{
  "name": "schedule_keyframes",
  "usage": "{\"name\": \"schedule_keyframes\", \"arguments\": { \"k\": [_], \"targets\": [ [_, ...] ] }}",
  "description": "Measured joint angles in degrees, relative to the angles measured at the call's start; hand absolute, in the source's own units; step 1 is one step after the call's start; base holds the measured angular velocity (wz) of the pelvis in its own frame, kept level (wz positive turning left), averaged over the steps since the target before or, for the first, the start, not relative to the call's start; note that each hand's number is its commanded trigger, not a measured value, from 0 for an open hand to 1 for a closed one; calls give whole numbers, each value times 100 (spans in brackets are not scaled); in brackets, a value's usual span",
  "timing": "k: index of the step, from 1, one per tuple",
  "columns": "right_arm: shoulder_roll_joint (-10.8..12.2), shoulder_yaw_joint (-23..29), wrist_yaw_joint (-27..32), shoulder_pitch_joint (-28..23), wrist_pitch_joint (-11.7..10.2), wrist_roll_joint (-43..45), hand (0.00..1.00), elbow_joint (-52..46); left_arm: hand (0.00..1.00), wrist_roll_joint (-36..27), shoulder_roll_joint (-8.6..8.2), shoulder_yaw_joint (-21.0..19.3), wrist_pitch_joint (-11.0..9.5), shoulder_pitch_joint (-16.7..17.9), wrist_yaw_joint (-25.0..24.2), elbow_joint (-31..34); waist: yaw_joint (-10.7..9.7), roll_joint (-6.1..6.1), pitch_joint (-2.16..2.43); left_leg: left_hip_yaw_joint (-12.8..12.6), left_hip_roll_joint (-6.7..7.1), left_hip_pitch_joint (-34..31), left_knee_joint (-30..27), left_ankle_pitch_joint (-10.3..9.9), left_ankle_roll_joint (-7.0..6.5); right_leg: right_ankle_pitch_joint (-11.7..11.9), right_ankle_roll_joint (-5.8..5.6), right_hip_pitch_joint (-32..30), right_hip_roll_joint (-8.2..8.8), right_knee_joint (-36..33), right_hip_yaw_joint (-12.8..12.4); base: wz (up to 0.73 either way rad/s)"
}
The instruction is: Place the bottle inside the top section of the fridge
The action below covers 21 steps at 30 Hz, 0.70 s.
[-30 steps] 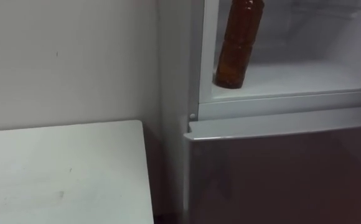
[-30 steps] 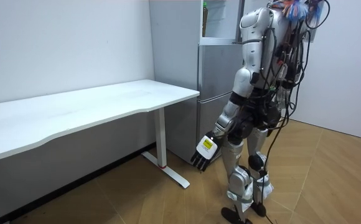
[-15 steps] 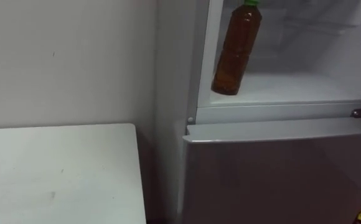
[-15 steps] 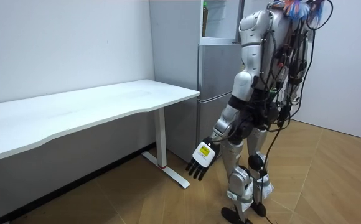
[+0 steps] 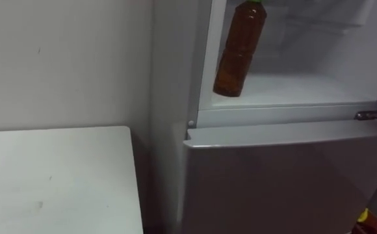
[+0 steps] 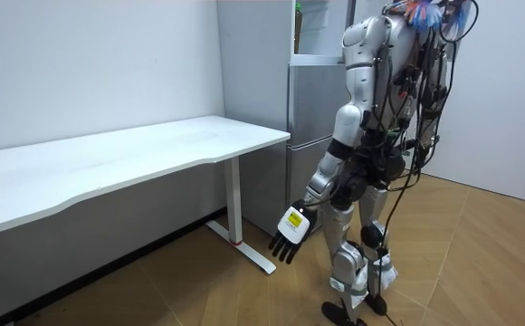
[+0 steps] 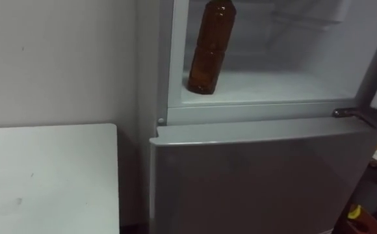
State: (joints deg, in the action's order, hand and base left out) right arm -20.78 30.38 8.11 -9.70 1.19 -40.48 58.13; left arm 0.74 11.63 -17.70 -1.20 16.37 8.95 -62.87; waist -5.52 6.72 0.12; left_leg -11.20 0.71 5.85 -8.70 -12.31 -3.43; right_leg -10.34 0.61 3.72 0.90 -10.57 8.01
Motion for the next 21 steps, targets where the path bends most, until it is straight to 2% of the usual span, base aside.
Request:
{"name": "schedule_keyframes", "arguments": {
  "k": [4, 7, 13, 17, 21],
  "targets": [
    [-125, 239, 481, 42, -72, -1, 0, -379, 0, 2, 26, -46, -1, 55, 45, 65, -47, 129, -14, -59, -15, 67, -2, 5, 10, -2, 9, 10, -14, -5, -34, -5],
    [-173, 515, 884, 40, -77, 24, 0, -963, 0, 4, 38, -50, 0, 103, 46, 94, -107, 171, -9, -104, -14, 41, 1, 0, 4, 0, 4, -13, -21, -5, -39, -8],
    [-410, 589, 1747, 96, -123, 70, 0, -2345, 0, 5, 33, -33, -5, 92, 165, 300, -195, 180, 9, -129, 1, -92, 7, 5, -10, 32, -10, -166, -28, -87, -30, -3],
    [-561, 624, 2130, 157, -141, 76, 0, -3278, 0, 7, 20, -22, -3, 130, 222, 362, -228, 144, -5, -170, -9, -22, 47, 5, -9, 32, -9, -110, -49, -113, -90, -6],
    [-652, 695, 2473, 251, -157, 544, 0, -4199, 0, 1, -9, -5, 42, 134, 308, 385, -239, 132, -3, -168, -14, -34, 43, 4, -8, 32, -7, -164, -48, -125, -86, 0]
  ]
}}
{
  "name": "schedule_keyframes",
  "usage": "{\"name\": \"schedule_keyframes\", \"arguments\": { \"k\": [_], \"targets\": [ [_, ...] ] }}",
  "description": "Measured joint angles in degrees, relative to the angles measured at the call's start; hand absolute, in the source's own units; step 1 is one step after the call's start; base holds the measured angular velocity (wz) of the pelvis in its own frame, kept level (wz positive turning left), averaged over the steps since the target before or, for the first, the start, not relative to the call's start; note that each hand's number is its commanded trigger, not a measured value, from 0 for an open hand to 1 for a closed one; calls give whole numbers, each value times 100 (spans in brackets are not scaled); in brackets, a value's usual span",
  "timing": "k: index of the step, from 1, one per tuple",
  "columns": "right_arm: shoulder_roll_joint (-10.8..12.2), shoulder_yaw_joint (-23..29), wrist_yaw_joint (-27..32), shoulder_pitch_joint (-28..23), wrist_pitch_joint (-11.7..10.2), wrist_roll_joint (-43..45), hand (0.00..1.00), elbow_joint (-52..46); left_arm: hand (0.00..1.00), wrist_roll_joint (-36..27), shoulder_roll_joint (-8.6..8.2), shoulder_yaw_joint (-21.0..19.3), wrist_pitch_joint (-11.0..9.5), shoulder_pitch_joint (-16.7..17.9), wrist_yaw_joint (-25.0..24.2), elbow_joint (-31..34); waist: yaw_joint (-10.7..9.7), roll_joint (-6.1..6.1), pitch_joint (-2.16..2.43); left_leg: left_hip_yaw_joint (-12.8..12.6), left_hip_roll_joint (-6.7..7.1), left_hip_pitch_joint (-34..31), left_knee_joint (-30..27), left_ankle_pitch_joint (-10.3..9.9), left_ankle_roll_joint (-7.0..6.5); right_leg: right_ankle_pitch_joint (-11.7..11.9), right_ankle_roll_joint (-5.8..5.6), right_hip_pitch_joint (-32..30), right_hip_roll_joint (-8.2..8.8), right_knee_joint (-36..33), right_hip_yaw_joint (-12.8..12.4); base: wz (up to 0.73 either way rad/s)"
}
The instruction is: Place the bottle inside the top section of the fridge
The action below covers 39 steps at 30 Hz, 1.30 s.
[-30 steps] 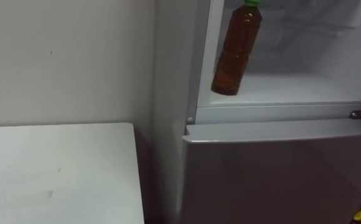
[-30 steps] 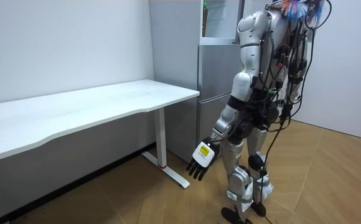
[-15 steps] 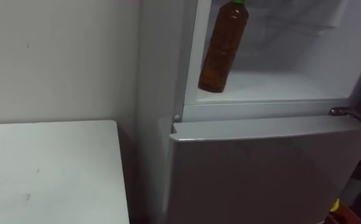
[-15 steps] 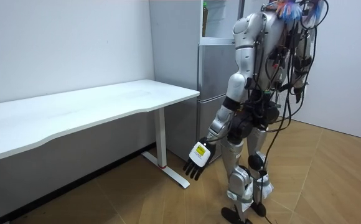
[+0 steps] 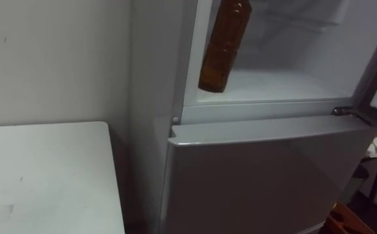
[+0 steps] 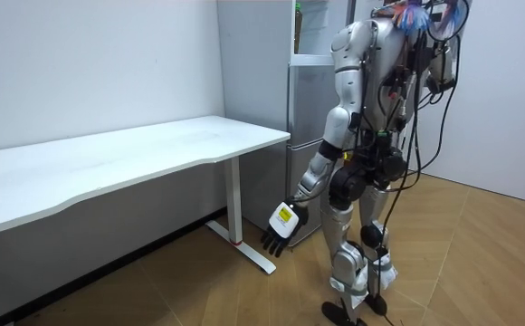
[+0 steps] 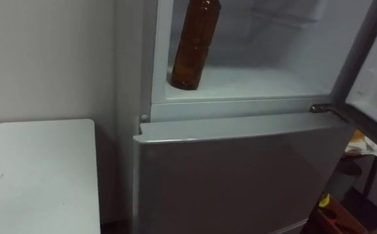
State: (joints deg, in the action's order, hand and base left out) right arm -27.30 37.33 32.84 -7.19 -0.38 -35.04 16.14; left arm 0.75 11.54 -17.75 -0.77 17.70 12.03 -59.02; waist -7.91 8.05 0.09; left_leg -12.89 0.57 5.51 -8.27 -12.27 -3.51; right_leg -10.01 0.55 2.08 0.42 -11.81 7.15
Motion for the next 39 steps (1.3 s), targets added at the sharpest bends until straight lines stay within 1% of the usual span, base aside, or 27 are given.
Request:
{"name": "schedule_keyframes", "arguments": {
  "k": [1, 2, 3, 4, 5, 6, 8, 13, 15, 17, 19, 22, 26, 27, 29, 31, 34, 37, 39],
  "targets": [
    [-22, -2, 119, -1, 22, 111, 0, -232, 0, -1, -17, 12, 6, 6, 34, 1, 0, -11, -3, 0, 0, -6, 3, -1, 0, 0, 0, -2, 4, 2, 0, 0],
    [-20, -10, 168, 0, 33, 122, 0, -272, 0, -3, -23, 39, 17, 5, 42, 1, 3, -2, 4, 1, 0, -10, 4, -1, 0, 1, 1, -5, 9, 1, 3, 0],
    [-21, -11, 276, 5, 46, 172, 0, -401, 0, -7, -38, 122, 50, -1, 44, -1, 9, -25, 6, -1, 4, -23, 3, -2, -1, 1, 0, -15, 15, -4, 14, 0],
    [-20, -13, 369, 7, 60, 179, 0, -566, 0, -15, -64, 121, 52, 2, 45, -21, 13, -63, 6, -12, 8, -17, 2, -1, -2, 0, -1, -21, 15, -23, 2, -3],
    [-21, -13, 407, 8, 66, 179, 0, -646, 0, -17, -65, 119, 52, 10, 48, -30, 12, -74, 7, -22, 7, -7, 3, -1, -2, -4, 0, -27, 14, -43, -4, -6],
    [-21, -16, 502, 12, 107, 182, 0, -769, 0, -16, -54, 117, 52, 17, 97, -49, 16, -74, 7, -42, 7, 11, 2, -1, -1, -38, 6, -44, 19, -109, -11, -6],
    [-35, -16, 643, 76, 116, 185, 0, -982, 0, -17, -66, 119, 53, 24, 115, -81, 21, -67, 7, -66, 5, 20, -6, 3, 5, -53, 15, -55, 16, -146, -27, -6],
    [-28, -312, 832, 76, 108, 430, 0, -1202, 0, -133, -188, 120, 32, 118, 112, -77, 16, -58, -1, -86, 22, 8, -10, 4, 5, -102, 1, -128, 32, -195, -72, -3],
    [-28, -351, 836, 45, 113, 629, 0, -1261, 0, -123, -191, 119, 30, 130, 112, -77, 9, -59, -1, -87, 22, 2, -14, 4, 5, -102, 1, -161, 34, -205, -72, 0],
    [-27, -406, 835, 14, 173, 783, 0, -1392, 0, -123, -191, 119, 19, 183, 111, -72, -9, -71, -9, -100, 19, -6, -14, 5, 5, -106, 7, -187, 33, -221, -74, -4],
    [-26, -430, 835, -23, 236, 858, 0, -1565, 0, -123, -193, 118, 16, 209, 109, -76, -38, -102, -31, -109, 18, -6, -3, 7, 8, -108, 10, -194, 29, -217, -74, -2],
    [-26, -493, 829, -24, 254, 858, 0, -1710, 0, -124, -192, 119, -12, 208, 108, -79, -69, -123, -45, -119, 18, -6, 11, 7, 9, -119, 16, -200, 27, -219, -72, 0],
    [-26, -520, 830, -24, 261, 897, 0, -1745, 0, -125, -195, 115, -64, 208, 89, -87, -74, -122, -45, -125, 24, 0, 49, 10, 13, -134, 14, -224, 26, -280, -78, 0],
    [-26, -523, 829, -24, 307, 950, 0, -1788, 0, -125, -195, 115, -64, 208, 85, -93, -84, -123, -44, -130, 27, 8, 51, 10, 13, -149, 12, -233, 29, -301, -86, 0],
    [-26, -583, 835, -23, 332, 1060, 0, -1830, 0, -126, -192, 115, -70, 207, 84, -96, -84, -123, -44, -140, 27, 12, 51, 10, 13, -158, 17, -255, 30, -332, -101, -7],
    [-26, -735, 829, -23, 413, 1075, 0, -2007, 0, -126, -194, 117, -85, 192, 78, -163, -84, -123, -44, -177, 27, 9, 52, 12, 16, -181, 30, -282, 28, -409, -134, -13],
    [-25, -900, 837, -23, 444, 1088, 0, -2147, 0, -124, -192, 115, -98, 188, 78, -231, -86, -123, -44, -182, 26, 13, 54, 14, 21, -196, 36, -279, 24, -432, -153, -4],
    [14, -926, 811, -24, 532, 1379, 0, -2219, 0, -123, -219, 118, -104, 195, 73, -291, -69, -123, -44, -193, 26, 20, 47, 17, 26, -206, 35, -283, 23, -418, -167, 0],
    [17, -929, 761, -29, 548, 1500, 0, -2220, 0, -125, -232, 120, -104, 202, 68, -291, -42, -123, -44, -194, 25, 20, 42, 18, 28, -207, 35, -289, 22, -421, -172, -2]
  ]
}}
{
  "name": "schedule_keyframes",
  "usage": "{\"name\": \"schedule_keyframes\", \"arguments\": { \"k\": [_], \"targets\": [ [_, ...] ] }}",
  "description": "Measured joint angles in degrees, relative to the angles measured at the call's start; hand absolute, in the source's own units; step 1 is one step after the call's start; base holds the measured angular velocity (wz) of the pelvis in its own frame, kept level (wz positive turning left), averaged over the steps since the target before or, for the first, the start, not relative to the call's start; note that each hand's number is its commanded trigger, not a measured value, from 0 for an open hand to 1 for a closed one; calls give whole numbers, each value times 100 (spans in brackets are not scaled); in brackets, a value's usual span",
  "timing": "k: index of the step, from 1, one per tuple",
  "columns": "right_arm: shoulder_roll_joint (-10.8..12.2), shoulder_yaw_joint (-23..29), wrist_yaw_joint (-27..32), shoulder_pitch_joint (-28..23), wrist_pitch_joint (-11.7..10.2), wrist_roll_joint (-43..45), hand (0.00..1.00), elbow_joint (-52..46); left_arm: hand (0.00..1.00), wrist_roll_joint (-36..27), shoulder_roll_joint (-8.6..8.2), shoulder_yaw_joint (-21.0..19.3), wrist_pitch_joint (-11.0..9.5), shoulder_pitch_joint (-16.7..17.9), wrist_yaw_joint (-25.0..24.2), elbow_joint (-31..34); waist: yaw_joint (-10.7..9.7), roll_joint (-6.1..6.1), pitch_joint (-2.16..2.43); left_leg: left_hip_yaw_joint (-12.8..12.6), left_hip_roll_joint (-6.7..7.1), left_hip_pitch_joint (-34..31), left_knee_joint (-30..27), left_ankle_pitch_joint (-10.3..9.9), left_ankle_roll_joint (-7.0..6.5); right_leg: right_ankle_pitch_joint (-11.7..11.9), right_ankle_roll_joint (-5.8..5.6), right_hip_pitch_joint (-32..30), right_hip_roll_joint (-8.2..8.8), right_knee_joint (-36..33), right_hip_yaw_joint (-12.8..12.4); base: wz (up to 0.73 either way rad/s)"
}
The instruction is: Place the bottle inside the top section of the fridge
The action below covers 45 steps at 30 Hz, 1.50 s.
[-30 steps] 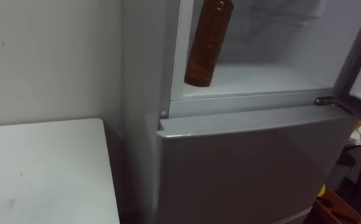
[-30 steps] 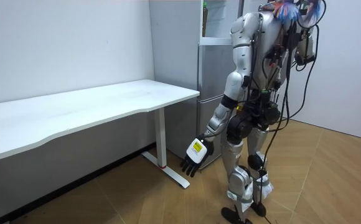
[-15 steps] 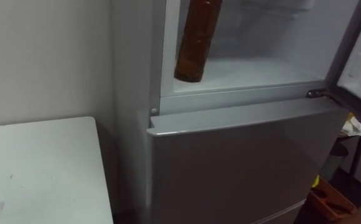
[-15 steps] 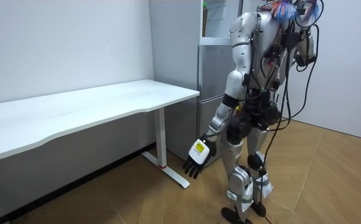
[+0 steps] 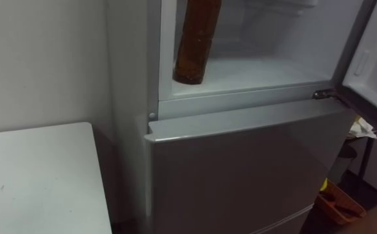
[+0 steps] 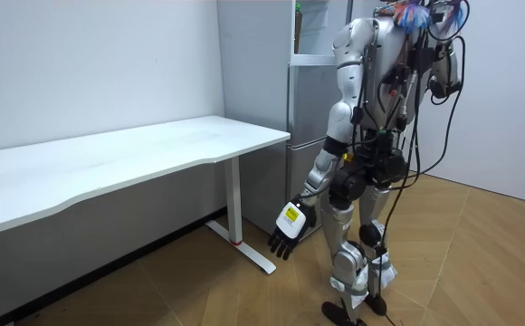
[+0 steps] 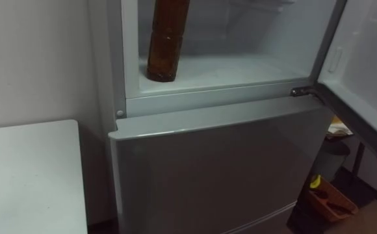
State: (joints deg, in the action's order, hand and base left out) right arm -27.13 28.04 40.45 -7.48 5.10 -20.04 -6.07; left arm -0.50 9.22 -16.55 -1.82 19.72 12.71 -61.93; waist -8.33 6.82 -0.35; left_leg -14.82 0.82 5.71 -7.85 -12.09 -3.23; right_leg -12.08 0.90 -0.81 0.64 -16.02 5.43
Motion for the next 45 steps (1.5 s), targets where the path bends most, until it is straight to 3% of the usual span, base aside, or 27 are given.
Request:
{"name": "schedule_keyframes", "arguments": {
  "k": [8, 15, 21, 24, 34, 45],
  "targets": [
    [14, -283, -115, -173, 2, 490, 0, -340, 0, 3, 18, 115, -18, -17, 0, -58, 79, -12, 0, -44, -14, -14, 6, 4, 9, 13, 20, -23, -13, 9, -23, -4],
    [12, -448, -717, -175, 0, 932, 0, -1019, 0, 1, 56, 385, -33, -147, -91, -249, 132, 10, -1, -70, -22, -11, 7, 4, 10, 25, 23, -5, -23, 46, -22, -1],
    [11, -448, -868, -152, -336, 962, 0, -1599, 0, 2, 137, 602, -28, -193, -33, -306, 294, 78, 30, -60, -97, -10, 1, -10, 35, 196, 34, 212, -87, 403, 75, 6],
    [11, -448, -959, -148, -468, 973, 0, -1758, 0, 4, 165, 711, 37, -208, -33, -407, 396, 134, 18, -29, -111, -11, -4, -28, 44, 221, 36, 250, -86, 449, 104, 5],
    [13, -707, -1556, -2, -537, 1609, 0, -1764, 0, 147, 183, 878, 271, -271, -39, -448, 553, -64, 33, -3, -112, 3, 5, -41, 32, 231, 23, 267, -60, 431, 124, 1],
    [12, -748, -1855, 26, -559, 1632, 0, -1941, 0, 392, 192, 886, 306, -332, -118, -446, 585, -65, 23, 13, -124, -23, -91, -50, 42, 231, 28, 299, -50, 437, 170, 0]
  ]
}}
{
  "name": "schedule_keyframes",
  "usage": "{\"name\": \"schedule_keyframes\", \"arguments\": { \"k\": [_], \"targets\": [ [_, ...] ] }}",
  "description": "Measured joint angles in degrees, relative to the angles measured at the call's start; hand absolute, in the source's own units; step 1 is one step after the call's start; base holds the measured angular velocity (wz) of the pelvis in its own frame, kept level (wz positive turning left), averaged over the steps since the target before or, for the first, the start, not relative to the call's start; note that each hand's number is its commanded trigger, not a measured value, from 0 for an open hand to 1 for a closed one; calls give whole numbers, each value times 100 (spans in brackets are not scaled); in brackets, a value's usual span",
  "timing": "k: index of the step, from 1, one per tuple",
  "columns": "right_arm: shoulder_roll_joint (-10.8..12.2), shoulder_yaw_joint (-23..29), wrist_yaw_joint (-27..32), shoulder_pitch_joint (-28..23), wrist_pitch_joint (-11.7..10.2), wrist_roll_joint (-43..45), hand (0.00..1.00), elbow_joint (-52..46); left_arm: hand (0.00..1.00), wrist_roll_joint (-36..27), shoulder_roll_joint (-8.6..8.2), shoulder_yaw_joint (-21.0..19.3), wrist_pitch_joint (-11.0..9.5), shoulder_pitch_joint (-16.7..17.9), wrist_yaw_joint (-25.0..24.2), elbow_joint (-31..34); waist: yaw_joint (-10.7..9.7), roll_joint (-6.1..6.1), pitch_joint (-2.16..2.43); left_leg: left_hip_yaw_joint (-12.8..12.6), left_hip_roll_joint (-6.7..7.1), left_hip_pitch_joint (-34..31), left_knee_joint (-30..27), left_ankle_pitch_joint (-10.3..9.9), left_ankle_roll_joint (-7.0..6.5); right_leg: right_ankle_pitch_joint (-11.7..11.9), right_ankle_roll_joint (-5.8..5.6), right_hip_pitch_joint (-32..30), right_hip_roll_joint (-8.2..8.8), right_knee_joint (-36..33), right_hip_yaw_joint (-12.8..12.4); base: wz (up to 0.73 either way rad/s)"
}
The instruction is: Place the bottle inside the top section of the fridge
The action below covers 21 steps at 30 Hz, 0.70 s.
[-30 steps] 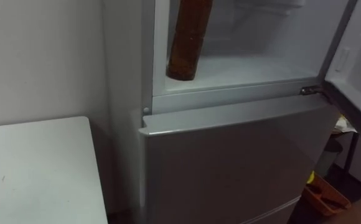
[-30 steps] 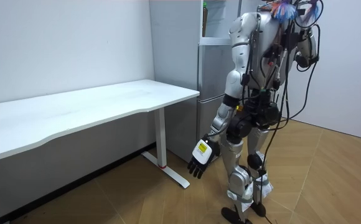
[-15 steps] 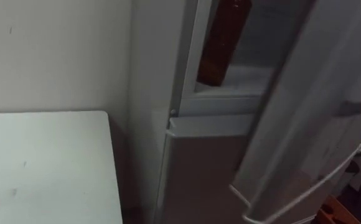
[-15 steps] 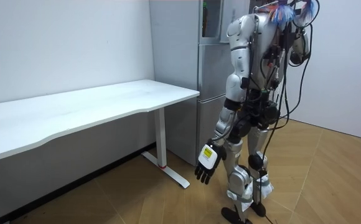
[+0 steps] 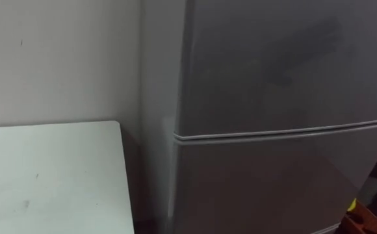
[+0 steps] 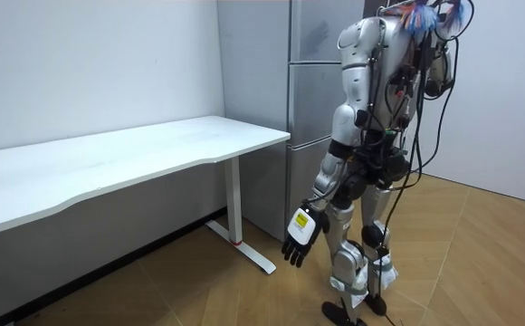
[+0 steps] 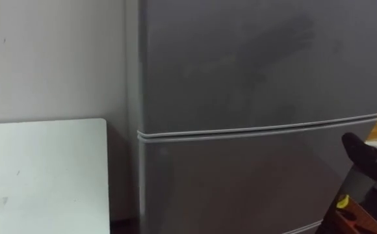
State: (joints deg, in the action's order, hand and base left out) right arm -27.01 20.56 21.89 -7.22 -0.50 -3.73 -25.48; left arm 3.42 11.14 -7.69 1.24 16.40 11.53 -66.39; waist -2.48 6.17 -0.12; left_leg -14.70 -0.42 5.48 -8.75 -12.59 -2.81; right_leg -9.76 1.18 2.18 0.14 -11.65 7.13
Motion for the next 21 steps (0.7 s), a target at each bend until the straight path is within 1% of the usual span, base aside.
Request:
{"name": "schedule_keyframes", "arguments": {
  "k": [3, 4, 6, 8, 10, 12, 17, 18, 20, 21],
  "targets": [
    [0, -149, -46, 98, -83, 78, 0, -1, 0, 3, 0, 24, -50, -43, 0, 2, -4, 2, 0, 11, -2, -3, -6, 0, 0, 2, 3, 8, 1, -1, 12, 1],
    [0, -151, -88, 126, -98, 200, 0, -1, 0, 4, 0, 24, -82, -57, 0, 2, 29, 14, -2, 22, -2, -8, -13, 0, 0, 2, 4, 11, 3, 0, 24, 5],
    [0, -156, -94, 196, -155, 216, 0, -4, 0, 2, 5, 62, -98, -83, 2, 3, 25, 21, -6, 62, -1, -39, -70, -5, -6, 3, 4, 14, 13, 10, 66, 11],
    [0, -162, -128, 232, -208, 240, 0, -8, 0, 11, 16, 120, -113, -122, 6, 5, 69, 16, -7, 90, 1, -84, -88, -6, -7, 3, 4, -7, 22, 3, 87, 9],
    [0, -268, -206, 286, -215, 382, 0, -8, 0, 12, 24, 118, -134, -133, 20, 6, 123, 4, -6, 95, -4, -89, -86, -5, -7, 5, 7, -13, 16, 3, 87, 0],
    [0, -383, -232, 307, -256, 411, 0, -8, 0, 12, 26, 118, -134, -137, 28, 6, 133, -5, -10, 108, -6, -93, -85, -6, -6, 5, 8, -12, 15, 2, 89, 4],
    [2, -440, -336, 395, -276, 409, 0, -7, 0, 16, 28, 114, -136, -143, 35, 10, 181, -44, -14, 132, -4, -99, -84, -6, -5, 5, 9, -8, 16, 1, 129, 2],
    [12, -477, -334, 400, -285, 408, 0, -8, 0, 73, 26, 116, -136, -152, 44, 8, 231, -56, -13, 131, -3, -95, -78, -6, -5, 7, 10, -7, 4, 1, 131, 0],
    [30, -605, -345, 399, -321, 413, 0, -9, 0, 136, 22, 118, -136, -183, 73, 9, 260, -71, -11, 131, -4, -89, -76, -6, -5, 10, 14, -3, -14, 1, 140, 0],
    [81, -680, -386, 400, -324, 452, 0, -23, 0, 206, 16, 121, -136, -211, 86, 8, 290, -84, -12, 131, -5, -87, -74, -6, -5, 12, 16, 0, -11, -1, 157, 0]
  ]
}}
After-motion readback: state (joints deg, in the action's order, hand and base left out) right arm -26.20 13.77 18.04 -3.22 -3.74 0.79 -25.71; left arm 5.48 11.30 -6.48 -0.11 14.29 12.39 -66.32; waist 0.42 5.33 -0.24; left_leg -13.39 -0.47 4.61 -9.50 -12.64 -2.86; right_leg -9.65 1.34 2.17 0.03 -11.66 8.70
